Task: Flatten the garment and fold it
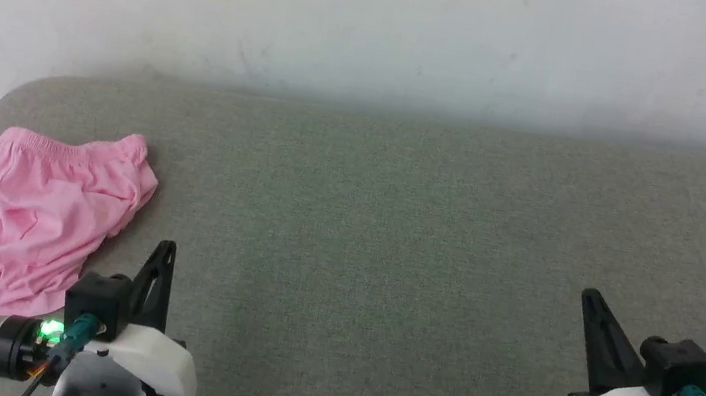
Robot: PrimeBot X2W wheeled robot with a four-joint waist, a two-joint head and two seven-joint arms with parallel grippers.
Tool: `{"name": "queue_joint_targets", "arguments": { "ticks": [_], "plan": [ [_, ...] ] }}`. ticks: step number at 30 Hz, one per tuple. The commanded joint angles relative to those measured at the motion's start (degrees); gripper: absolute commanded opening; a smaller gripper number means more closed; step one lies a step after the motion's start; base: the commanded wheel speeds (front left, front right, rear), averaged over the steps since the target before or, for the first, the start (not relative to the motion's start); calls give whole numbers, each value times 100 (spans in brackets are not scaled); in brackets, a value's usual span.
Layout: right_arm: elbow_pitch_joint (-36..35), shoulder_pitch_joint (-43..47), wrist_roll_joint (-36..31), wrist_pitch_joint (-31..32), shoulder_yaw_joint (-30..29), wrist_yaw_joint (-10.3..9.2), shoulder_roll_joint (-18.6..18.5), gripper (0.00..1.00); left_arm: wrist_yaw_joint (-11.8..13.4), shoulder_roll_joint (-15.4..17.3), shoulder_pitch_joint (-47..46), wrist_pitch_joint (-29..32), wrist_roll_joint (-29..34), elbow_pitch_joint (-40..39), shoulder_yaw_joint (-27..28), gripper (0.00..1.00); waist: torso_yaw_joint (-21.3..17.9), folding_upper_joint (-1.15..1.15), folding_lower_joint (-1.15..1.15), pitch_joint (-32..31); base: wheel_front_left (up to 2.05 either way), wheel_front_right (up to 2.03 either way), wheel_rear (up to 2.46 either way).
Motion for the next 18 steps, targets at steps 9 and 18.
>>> {"name": "queue_joint_targets", "arguments": {
  "ticks": [9, 18],
  "plan": [
    [6, -49, -46, 3, -1, -12, 22, 0, -9, -29, -67, 1, 38, 10, 25, 0, 0, 0, 0, 0, 0, 0, 0],
    [6, -49, -46, 3, -1, -12, 22, 0, -9, -29, -67, 1, 38, 10, 25, 0, 0, 0, 0, 0, 0, 0, 0]
  ]
}}
